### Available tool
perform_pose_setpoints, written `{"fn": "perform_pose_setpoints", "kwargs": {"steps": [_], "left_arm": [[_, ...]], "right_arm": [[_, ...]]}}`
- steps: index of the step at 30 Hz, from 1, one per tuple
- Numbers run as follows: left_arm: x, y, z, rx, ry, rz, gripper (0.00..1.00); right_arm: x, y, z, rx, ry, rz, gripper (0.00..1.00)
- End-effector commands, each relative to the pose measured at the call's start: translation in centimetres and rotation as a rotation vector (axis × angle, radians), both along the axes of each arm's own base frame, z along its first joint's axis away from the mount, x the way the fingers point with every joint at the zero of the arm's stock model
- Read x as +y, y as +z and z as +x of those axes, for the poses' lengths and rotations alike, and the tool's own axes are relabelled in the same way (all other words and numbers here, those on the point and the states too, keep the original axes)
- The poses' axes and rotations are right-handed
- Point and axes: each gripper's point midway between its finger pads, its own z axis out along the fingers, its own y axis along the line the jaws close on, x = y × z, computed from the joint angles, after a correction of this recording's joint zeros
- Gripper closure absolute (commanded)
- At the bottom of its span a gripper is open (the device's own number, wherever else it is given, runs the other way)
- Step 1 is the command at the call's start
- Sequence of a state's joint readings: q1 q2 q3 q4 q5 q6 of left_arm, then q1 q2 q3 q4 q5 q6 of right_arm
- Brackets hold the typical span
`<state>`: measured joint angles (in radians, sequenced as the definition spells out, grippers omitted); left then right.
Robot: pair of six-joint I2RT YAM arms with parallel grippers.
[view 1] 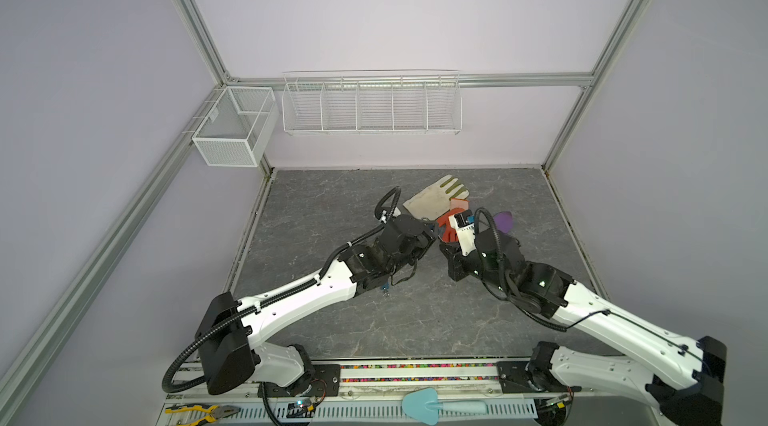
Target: Unlock with the key
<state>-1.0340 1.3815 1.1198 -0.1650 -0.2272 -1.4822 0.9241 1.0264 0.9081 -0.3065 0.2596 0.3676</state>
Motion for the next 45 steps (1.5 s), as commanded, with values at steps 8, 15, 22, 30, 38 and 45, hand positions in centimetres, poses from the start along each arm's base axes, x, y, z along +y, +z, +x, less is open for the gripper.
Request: {"fn": "perform_pose_setpoints", "kwargs": {"steps": [8, 15, 22, 30, 38, 45], "left_arm": [[-2.5, 3.8, -3.4, 0.006, -0.129, -0.136, 1.00], [-0.8, 3.0, -2.6, 0.004, -0.070, -0.048, 1.00], [-0.2, 3.3, -2.1, -0.013, -0.049, -0.051, 1.00], [-0.9, 3.7, -2.1, -0.078, -0.103, 0.001, 1.00], [-1.3, 3.8, -3.1, -0.137, -0.165, 0.041, 1.00], [-2.8, 5.5, -3.7, -0.208, -0.212, 0.004, 1.00]], "right_arm": [[0.8, 4.1, 1.3, -0.267, -0.046, 0.041, 0.93], [-0.3, 4.2, 1.2, -0.335, -0.045, -0.035, 0.93], [0.5, 3.3, 0.7, -0.280, 0.016, -0.070, 0.94], [2.8, 4.2, -0.1, -0.110, 0.104, 0.054, 0.94], [3.1, 6.6, 0.1, -0.058, 0.157, 0.159, 0.94], [5.2, 6.1, -1.0, -0.095, 0.239, 0.198, 0.94]]}}
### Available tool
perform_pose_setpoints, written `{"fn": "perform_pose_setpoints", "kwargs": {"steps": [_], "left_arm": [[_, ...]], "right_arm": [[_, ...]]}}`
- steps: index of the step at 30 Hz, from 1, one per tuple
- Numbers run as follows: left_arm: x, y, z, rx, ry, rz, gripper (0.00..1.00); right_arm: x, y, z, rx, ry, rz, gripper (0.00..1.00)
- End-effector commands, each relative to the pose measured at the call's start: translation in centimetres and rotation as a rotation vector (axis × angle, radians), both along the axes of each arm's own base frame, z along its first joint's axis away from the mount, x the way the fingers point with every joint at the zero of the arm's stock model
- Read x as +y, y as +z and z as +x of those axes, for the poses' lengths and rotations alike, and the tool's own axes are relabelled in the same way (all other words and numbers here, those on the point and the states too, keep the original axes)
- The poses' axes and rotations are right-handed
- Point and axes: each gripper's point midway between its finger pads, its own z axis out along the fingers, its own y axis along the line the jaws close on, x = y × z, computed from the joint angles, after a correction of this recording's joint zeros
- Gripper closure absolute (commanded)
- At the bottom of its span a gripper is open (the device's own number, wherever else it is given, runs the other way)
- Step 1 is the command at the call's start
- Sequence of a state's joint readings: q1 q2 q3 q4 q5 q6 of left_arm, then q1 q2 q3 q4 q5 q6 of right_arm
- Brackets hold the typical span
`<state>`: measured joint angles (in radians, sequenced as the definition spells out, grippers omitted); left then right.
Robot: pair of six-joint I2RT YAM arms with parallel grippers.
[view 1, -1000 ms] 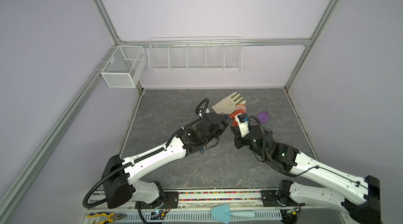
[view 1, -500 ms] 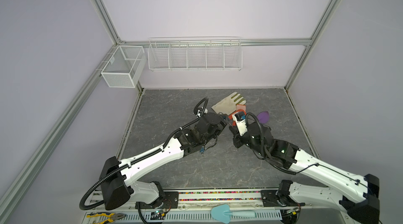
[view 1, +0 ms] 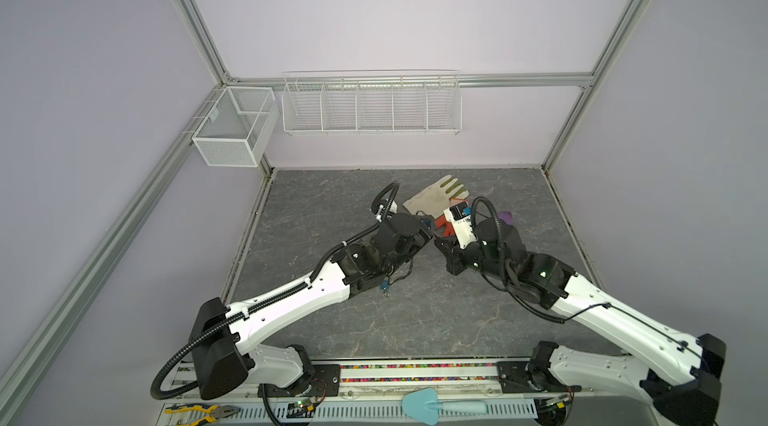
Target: Unlock with the key
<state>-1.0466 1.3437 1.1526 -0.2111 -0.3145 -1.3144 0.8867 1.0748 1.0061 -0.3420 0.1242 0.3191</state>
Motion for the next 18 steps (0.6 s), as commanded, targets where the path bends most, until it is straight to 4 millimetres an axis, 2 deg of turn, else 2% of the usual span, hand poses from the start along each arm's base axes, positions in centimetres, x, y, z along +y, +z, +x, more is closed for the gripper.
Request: {"fn": "perform_pose_setpoints", "kwargs": {"steps": [1, 5, 10, 18], "left_arm": [[-4.2, 3.5, -4.0, -0.060, -0.234, -0.090, 1.00], [-3.9, 3.6, -4.4, -0.087, -0.247, -0.107, 1.00], [-2.8, 3.7, -4.4, -0.092, -0.234, -0.109, 1.00], [-0.6, 4.0, -3.1, -0.083, -0.174, -0.119, 1.00]], "right_arm": [[3.5, 4.1, -0.9, -0.096, 0.131, 0.184, 0.94], [2.8, 4.3, -1.1, -0.138, 0.128, 0.181, 0.94], [0.6, 3.6, -0.3, -0.260, 0.039, 0.077, 0.93], [0.0, 3.8, -0.8, -0.319, 0.040, 0.046, 0.94]]}}
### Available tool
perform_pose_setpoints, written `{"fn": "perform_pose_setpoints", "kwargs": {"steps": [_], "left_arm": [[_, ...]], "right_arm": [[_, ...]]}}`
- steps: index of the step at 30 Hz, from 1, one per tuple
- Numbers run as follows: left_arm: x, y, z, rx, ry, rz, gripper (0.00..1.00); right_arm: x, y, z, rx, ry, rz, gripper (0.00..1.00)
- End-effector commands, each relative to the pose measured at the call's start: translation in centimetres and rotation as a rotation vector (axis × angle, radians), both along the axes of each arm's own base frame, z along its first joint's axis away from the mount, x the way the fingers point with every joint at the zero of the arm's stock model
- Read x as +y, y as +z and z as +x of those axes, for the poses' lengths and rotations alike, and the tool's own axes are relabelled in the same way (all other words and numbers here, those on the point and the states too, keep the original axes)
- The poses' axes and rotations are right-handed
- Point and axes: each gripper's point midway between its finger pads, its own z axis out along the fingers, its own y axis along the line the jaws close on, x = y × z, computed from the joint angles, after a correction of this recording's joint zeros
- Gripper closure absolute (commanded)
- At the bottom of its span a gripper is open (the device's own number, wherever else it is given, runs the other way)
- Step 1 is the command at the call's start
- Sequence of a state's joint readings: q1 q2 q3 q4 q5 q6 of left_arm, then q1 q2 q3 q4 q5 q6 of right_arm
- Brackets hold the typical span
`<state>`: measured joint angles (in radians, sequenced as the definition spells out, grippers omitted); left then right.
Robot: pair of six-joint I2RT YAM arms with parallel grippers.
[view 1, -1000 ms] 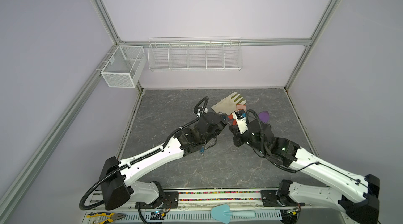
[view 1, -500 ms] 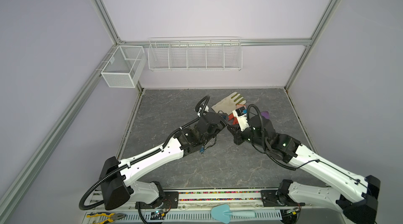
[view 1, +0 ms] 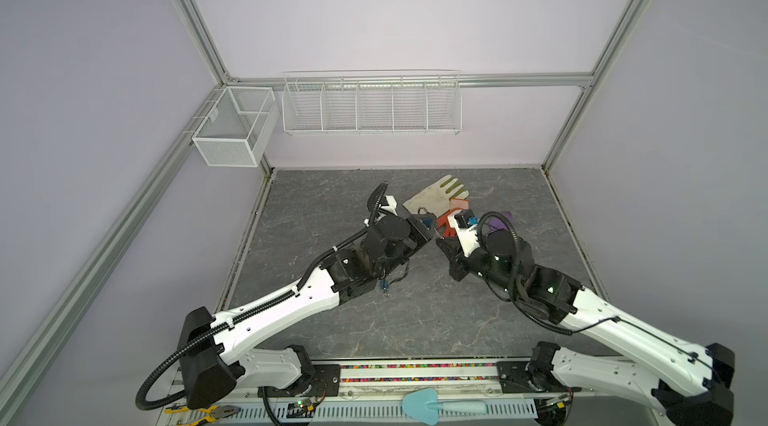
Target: Unlock with the key
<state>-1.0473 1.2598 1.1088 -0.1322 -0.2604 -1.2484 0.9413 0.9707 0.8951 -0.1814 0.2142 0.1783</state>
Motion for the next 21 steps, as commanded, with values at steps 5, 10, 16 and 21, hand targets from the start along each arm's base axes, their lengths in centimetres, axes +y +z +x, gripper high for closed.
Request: {"fn": "perform_pose_setpoints", "kwargs": {"steps": [5, 10, 16, 21], "left_arm": [[0.1, 0.6, -0.9, 0.021, -0.058, -0.059, 1.00], [0.4, 0.4, -0.8, 0.021, -0.056, -0.039, 1.00], [0.5, -0.2, -0.8, -0.021, -0.059, 0.002, 1.00], [-0.1, 0.6, -1.1, -0.074, -0.091, 0.000, 1.00]], "right_arm": [[0.7, 1.3, -0.4, -0.090, 0.027, 0.032, 0.94], [0.5, 1.6, -0.1, -0.083, 0.002, 0.046, 0.94], [0.9, 3.7, -0.2, -0.033, 0.009, 0.136, 0.94], [1.7, 3.1, 0.3, 0.063, 0.029, 0.155, 0.94]]}}
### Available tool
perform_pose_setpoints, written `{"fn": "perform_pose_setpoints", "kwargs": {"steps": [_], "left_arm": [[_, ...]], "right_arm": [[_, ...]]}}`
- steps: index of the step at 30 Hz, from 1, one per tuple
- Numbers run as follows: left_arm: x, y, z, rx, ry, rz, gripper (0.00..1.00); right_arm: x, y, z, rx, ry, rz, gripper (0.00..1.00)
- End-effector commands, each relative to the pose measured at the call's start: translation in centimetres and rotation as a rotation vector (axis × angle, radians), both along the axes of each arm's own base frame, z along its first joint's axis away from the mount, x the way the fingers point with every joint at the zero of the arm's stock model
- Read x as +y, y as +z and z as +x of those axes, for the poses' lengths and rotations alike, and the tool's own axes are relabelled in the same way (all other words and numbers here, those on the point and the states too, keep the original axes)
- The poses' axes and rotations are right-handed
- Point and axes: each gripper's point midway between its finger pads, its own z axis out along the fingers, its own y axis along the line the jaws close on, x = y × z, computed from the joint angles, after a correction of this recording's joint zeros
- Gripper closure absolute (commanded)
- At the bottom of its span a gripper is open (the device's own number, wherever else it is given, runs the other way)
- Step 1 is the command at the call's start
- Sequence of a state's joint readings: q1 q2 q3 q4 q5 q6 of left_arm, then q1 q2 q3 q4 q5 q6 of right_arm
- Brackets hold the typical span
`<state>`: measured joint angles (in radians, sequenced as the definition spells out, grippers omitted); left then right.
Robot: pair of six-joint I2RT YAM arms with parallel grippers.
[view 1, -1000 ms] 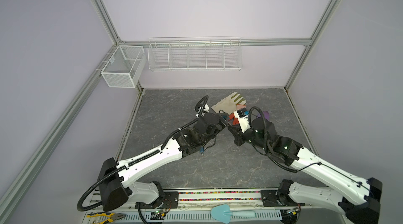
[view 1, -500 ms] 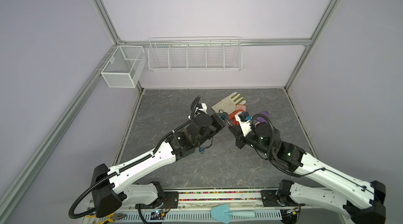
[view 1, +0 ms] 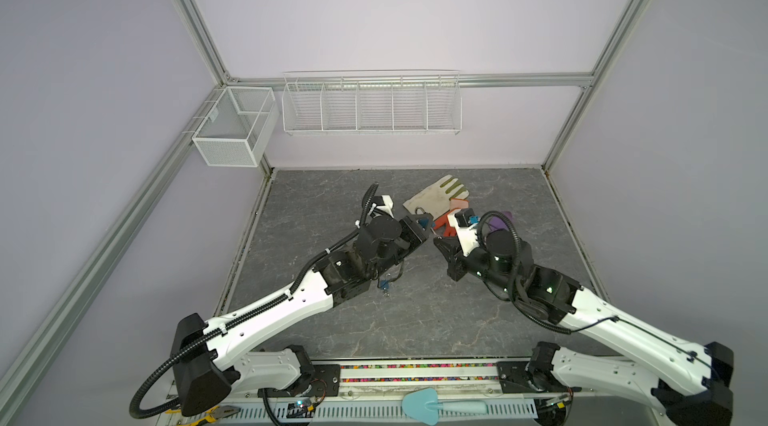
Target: Unlock with the key
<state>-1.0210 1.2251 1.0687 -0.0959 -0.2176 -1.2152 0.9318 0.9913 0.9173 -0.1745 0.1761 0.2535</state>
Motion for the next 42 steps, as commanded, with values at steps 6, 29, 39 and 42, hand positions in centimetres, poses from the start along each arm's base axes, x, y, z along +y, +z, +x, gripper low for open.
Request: {"fn": "perform_pose_setpoints", "kwargs": {"steps": [6, 29, 39, 42], "left_arm": [[-1.9, 1.7, -2.0, -0.084, -0.134, 0.002, 1.00], [-1.2, 3.6, -4.4, -0.304, -0.245, -0.026, 1.00], [0.1, 4.9, -4.6, -0.402, -0.257, -0.100, 1.00], [0.9, 4.6, -3.9, -0.405, -0.222, -0.032, 1.00]], "right_arm": [[2.9, 1.8, 0.1, 0.004, 0.085, 0.047, 0.93], [3.3, 10.9, -2.6, 0.170, 0.328, 0.598, 0.94], [3.2, 11.4, -2.8, 0.203, 0.354, 0.658, 0.94], [3.3, 10.0, -2.8, 0.201, 0.318, 0.508, 0.94]]}}
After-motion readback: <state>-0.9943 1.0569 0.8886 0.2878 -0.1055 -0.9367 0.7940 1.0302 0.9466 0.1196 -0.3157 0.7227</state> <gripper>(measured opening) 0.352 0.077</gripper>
